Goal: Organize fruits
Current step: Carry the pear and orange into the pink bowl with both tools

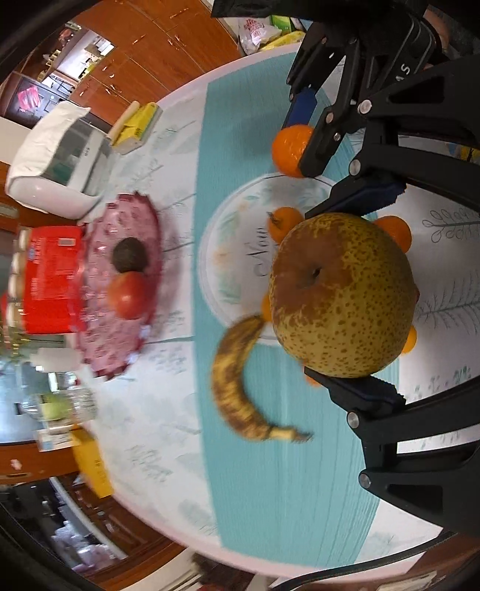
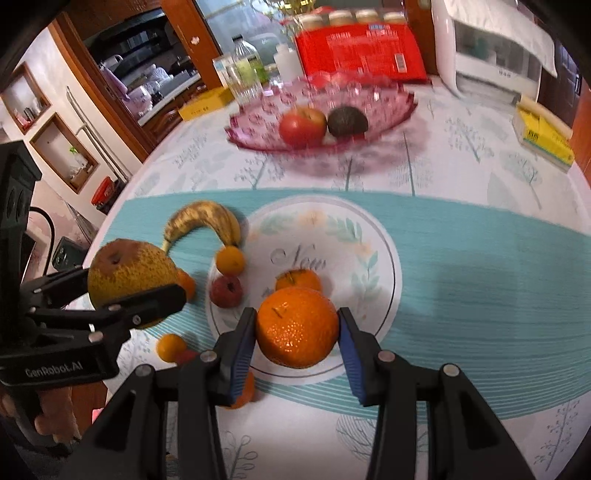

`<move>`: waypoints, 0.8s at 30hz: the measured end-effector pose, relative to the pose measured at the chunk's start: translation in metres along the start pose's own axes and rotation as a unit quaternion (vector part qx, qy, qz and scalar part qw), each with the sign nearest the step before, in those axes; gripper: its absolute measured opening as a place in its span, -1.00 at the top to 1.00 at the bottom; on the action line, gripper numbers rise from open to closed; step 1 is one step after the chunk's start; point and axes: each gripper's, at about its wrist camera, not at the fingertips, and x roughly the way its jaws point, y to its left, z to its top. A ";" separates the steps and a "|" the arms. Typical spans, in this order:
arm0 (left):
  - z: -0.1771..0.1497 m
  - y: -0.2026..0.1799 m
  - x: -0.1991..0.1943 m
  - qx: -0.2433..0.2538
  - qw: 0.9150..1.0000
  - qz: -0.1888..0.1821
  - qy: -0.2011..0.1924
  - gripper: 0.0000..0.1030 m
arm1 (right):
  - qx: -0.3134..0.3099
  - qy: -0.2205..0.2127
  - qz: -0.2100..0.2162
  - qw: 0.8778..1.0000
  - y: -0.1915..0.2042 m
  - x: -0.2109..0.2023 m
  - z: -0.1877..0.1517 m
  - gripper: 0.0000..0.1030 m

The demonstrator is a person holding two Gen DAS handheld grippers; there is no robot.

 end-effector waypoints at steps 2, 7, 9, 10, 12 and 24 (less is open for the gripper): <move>0.010 0.000 -0.014 0.006 1.000 0.011 -0.014 -0.39 | -0.003 -0.013 0.000 1.000 0.004 -0.011 0.009 0.15; 0.040 0.002 -0.049 0.019 0.998 0.030 -0.048 -0.39 | -0.010 -0.051 0.007 0.999 0.014 -0.044 0.041 0.15; 0.052 0.003 -0.061 0.026 0.997 0.037 -0.061 -0.39 | -0.018 -0.067 0.008 0.998 0.018 -0.058 0.059 0.15; 0.060 0.003 -0.069 0.031 0.996 0.041 -0.072 -0.39 | -0.022 -0.076 0.006 0.997 0.021 -0.065 0.067 0.15; 0.073 0.005 -0.082 0.039 0.994 0.048 -0.085 -0.39 | -0.031 -0.093 0.006 0.995 0.025 -0.079 0.087 0.15; 0.168 0.017 -0.126 0.068 0.981 0.105 -0.148 -0.39 | -0.039 -0.153 -0.014 0.987 0.027 -0.122 0.193 0.15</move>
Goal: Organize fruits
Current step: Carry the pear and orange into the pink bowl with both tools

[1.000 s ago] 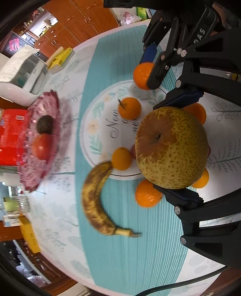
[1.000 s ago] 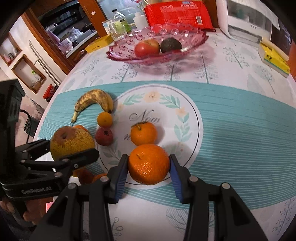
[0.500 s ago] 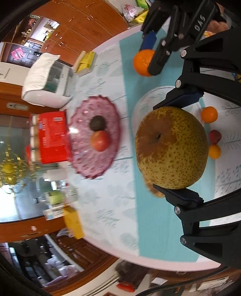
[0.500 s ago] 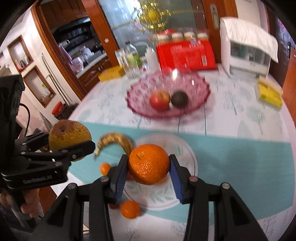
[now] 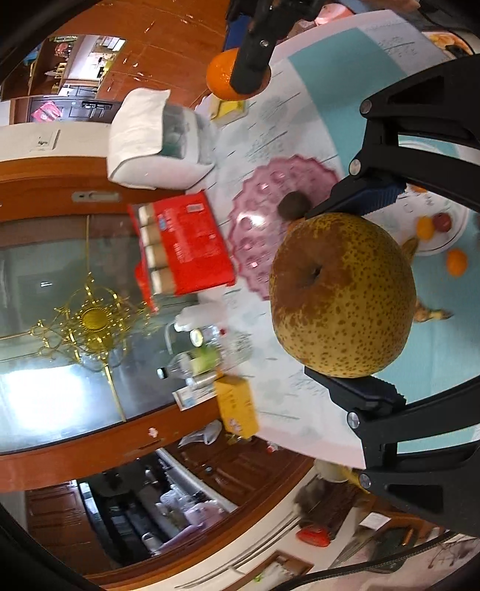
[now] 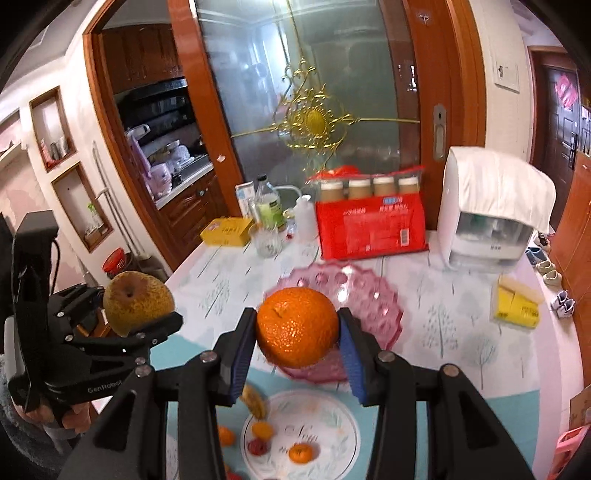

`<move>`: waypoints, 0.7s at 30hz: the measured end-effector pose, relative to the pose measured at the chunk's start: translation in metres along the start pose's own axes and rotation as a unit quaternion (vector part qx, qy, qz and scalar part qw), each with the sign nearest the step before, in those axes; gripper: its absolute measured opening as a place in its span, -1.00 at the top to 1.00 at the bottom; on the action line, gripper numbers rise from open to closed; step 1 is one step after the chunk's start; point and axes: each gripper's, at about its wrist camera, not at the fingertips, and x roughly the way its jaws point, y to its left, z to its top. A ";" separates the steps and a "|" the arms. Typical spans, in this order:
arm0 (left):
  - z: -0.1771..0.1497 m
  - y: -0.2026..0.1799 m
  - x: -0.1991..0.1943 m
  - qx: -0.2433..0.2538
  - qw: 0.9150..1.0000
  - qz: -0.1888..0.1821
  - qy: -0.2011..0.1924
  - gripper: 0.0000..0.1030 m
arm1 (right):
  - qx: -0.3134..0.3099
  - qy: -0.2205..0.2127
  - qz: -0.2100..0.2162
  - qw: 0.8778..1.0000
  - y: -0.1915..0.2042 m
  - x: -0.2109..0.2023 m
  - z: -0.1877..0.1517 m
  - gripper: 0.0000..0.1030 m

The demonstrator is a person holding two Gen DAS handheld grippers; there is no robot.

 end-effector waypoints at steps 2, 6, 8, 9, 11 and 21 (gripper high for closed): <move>0.014 0.005 0.010 0.000 1.000 0.007 -0.006 -0.39 | 0.006 -0.001 -0.001 1.000 -0.003 0.010 0.012 0.14; 0.032 0.012 0.039 -0.007 1.000 0.015 -0.014 -0.39 | 0.026 0.007 -0.008 1.000 -0.011 0.040 0.028 0.14; 0.036 0.014 0.057 -0.013 1.000 0.010 -0.009 -0.39 | 0.039 0.015 -0.013 0.999 -0.017 0.062 0.032 0.14; 0.038 0.014 0.069 -0.015 1.000 0.005 -0.002 -0.39 | 0.045 0.021 -0.015 0.999 -0.021 0.076 0.033 0.14; 0.039 0.012 0.093 -0.017 1.000 -0.001 0.012 -0.39 | 0.054 0.032 -0.024 0.998 -0.026 0.097 0.033 0.14; 0.017 -0.013 0.224 -0.017 0.995 -0.038 0.092 -0.39 | 0.109 0.115 -0.057 0.986 -0.061 0.213 -0.007 0.14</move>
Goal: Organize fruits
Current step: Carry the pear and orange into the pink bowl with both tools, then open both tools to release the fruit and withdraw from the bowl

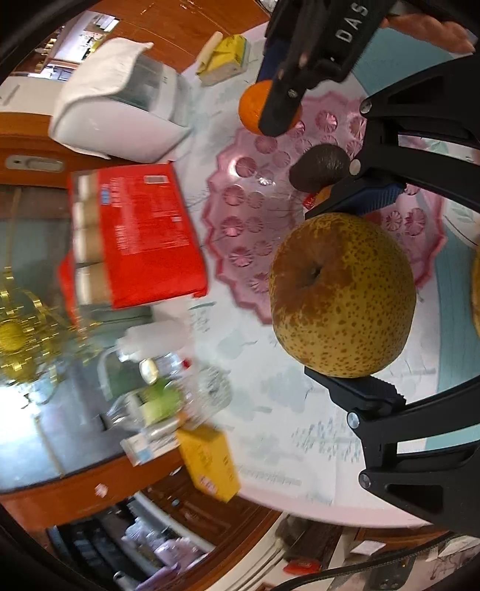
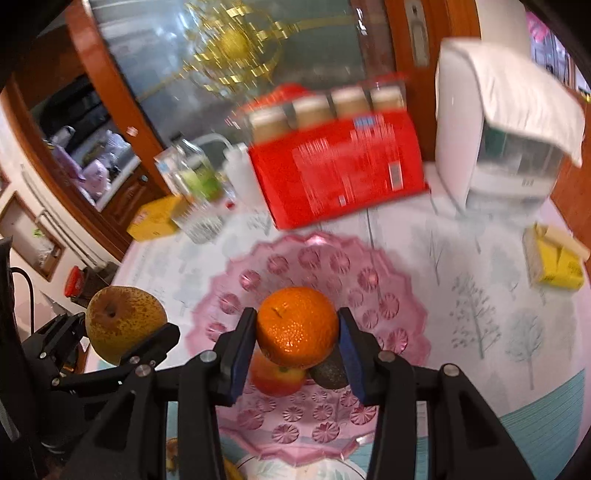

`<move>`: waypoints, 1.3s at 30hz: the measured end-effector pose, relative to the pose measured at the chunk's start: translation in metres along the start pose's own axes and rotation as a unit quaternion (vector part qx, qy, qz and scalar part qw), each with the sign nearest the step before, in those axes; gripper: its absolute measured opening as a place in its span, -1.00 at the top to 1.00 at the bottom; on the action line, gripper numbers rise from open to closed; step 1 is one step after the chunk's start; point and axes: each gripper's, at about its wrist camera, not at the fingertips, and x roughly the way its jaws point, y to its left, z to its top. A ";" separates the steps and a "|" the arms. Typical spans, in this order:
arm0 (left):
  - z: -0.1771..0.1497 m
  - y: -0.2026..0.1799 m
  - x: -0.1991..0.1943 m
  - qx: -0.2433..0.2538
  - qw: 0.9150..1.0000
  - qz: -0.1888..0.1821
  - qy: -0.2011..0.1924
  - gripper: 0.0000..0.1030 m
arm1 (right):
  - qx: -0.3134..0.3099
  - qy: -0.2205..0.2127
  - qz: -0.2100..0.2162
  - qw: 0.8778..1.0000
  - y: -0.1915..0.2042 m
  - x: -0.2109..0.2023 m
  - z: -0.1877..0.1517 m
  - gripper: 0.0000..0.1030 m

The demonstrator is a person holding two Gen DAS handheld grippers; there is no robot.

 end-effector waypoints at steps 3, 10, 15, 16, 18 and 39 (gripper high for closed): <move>-0.003 -0.005 0.031 0.001 1.000 -0.010 0.018 -0.39 | 0.011 0.013 -0.010 1.000 -0.008 0.026 -0.002 0.14; -0.010 -0.016 0.076 0.014 0.999 -0.024 0.040 -0.39 | 0.022 0.039 -0.025 0.999 -0.019 0.070 -0.004 0.14; -0.012 -0.013 0.091 0.006 0.998 -0.031 0.049 -0.40 | 0.011 0.042 -0.035 0.998 -0.015 0.086 -0.006 0.12; -0.011 -0.012 0.092 0.004 0.998 -0.036 0.045 -0.40 | 0.011 0.045 -0.037 0.998 -0.015 0.089 -0.006 0.12; -0.011 -0.012 0.093 0.004 0.998 -0.038 0.045 -0.40 | 0.011 0.040 -0.037 0.998 -0.015 0.092 -0.006 0.11; -0.013 -0.012 0.064 -0.003 0.999 -0.042 0.034 -0.79 | 0.007 0.020 -0.006 1.000 -0.009 0.072 -0.011 -0.12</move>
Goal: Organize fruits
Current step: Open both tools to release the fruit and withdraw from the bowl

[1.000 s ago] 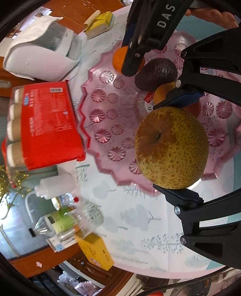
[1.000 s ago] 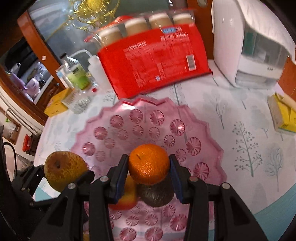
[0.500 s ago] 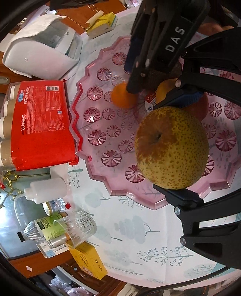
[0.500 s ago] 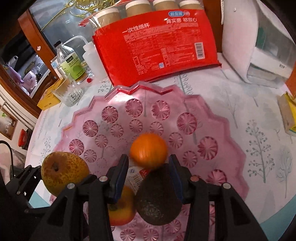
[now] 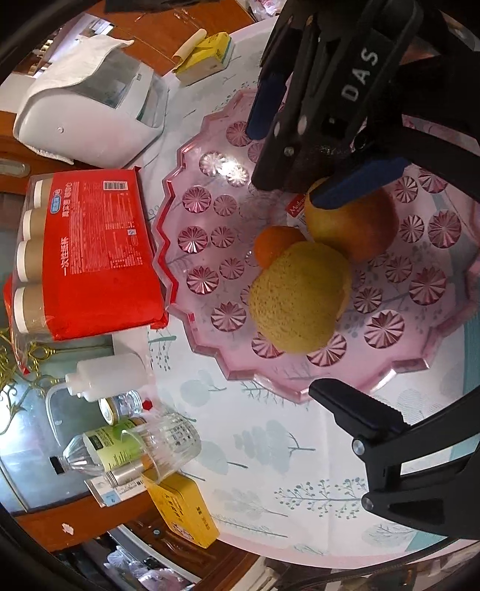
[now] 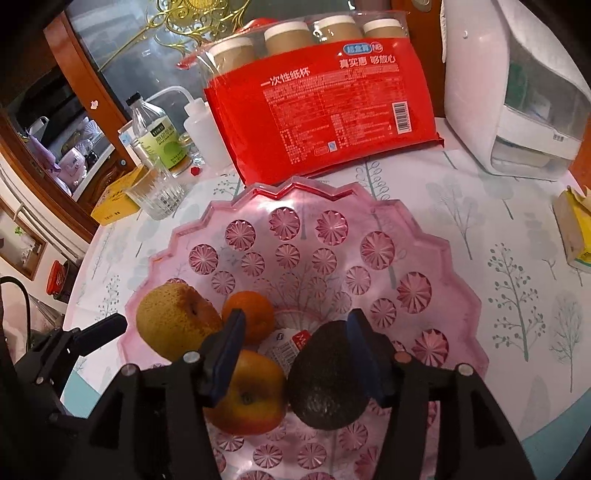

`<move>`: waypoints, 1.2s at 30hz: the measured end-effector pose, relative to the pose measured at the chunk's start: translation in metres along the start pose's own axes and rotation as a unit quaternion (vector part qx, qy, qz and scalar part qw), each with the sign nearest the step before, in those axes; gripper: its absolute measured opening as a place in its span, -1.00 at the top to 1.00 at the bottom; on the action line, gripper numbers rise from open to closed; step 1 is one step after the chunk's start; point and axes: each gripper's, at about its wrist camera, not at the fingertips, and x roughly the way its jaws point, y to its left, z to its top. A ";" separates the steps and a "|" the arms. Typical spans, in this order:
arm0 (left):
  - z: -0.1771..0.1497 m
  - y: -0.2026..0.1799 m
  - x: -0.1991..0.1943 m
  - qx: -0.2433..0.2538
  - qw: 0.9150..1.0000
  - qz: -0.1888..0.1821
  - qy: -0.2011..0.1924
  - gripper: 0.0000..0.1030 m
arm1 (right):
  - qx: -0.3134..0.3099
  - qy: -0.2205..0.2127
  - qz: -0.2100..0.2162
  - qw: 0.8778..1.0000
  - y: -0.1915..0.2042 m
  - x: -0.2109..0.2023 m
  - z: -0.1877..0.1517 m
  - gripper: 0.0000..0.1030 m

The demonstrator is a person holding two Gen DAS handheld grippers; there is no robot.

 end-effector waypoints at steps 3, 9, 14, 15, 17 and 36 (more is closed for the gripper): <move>-0.003 0.004 -0.008 -0.008 1.000 0.000 -0.001 -0.79 | 0.004 -0.004 0.002 1.000 -0.001 -0.008 -0.003 -0.12; -0.007 0.011 -0.027 -0.019 1.000 0.004 -0.009 -0.79 | 0.007 -0.014 0.005 1.000 0.001 -0.027 -0.008 -0.12; -0.014 0.010 -0.047 -0.016 1.000 0.013 -0.022 -0.79 | 0.000 -0.021 0.003 1.000 0.006 -0.044 -0.013 -0.12; -0.015 0.010 -0.051 -0.015 0.999 0.016 -0.024 -0.79 | -0.002 -0.023 0.002 1.000 0.007 -0.049 -0.014 -0.12; -0.018 0.010 -0.061 -0.015 0.999 0.016 -0.029 -0.79 | -0.007 -0.026 -0.002 1.000 0.010 -0.057 -0.017 -0.12; -0.060 0.016 -0.162 -0.033 0.995 0.041 -0.079 -0.79 | -0.033 -0.073 -0.009 0.997 0.030 -0.149 -0.050 -0.12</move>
